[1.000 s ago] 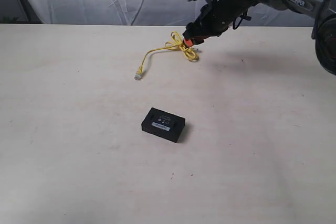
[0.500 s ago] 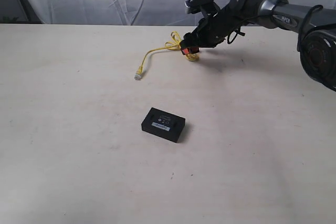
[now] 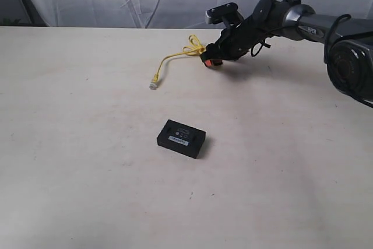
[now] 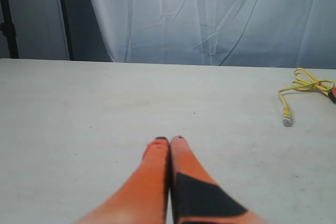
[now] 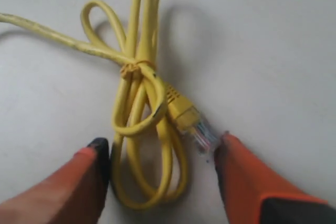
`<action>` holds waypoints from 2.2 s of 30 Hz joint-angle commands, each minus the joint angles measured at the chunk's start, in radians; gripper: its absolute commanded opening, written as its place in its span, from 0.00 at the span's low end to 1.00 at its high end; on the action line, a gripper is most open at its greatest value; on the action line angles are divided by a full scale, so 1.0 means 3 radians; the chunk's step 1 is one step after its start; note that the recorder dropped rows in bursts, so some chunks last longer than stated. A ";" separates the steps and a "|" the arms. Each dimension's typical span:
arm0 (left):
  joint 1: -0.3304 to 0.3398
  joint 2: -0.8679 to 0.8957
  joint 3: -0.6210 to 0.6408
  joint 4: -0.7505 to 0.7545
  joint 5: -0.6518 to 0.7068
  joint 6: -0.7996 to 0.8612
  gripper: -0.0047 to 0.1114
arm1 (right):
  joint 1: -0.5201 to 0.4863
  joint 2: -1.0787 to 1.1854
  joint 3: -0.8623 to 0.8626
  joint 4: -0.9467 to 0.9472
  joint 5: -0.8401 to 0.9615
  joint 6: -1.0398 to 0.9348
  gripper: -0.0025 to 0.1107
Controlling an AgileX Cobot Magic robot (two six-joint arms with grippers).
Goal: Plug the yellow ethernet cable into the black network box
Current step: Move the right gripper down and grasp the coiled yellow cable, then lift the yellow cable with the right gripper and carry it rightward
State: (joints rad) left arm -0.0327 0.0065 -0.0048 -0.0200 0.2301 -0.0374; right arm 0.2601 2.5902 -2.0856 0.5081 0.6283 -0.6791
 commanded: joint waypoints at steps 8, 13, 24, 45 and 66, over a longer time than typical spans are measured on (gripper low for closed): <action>0.0011 -0.0022 0.0016 0.0022 0.0004 -0.0017 0.04 | -0.0013 -0.0226 -0.0015 -0.0032 0.0227 0.0020 0.01; 0.0011 -0.0022 0.0016 0.0022 0.0004 -0.0017 0.04 | -0.0143 -0.0838 -0.0001 -0.0084 0.0727 0.0020 0.01; 0.0011 -0.0022 0.0016 0.0048 0.0005 -0.0017 0.04 | -0.0399 -0.2518 0.1605 -0.0588 0.0617 0.0020 0.01; 0.0011 -0.0022 0.0016 0.0048 0.0005 -0.0017 0.04 | -0.0399 -0.4123 0.3530 -0.1469 0.0246 0.0720 0.01; 0.0011 -0.0022 0.0016 0.0048 0.0005 -0.0017 0.04 | 0.0555 -0.4250 0.4032 -0.5053 0.0887 0.3029 0.01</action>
State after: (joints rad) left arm -0.0327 0.0065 -0.0048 0.0000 0.2301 -0.0374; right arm 0.3577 1.2788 -0.8993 -0.8895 0.8593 0.1824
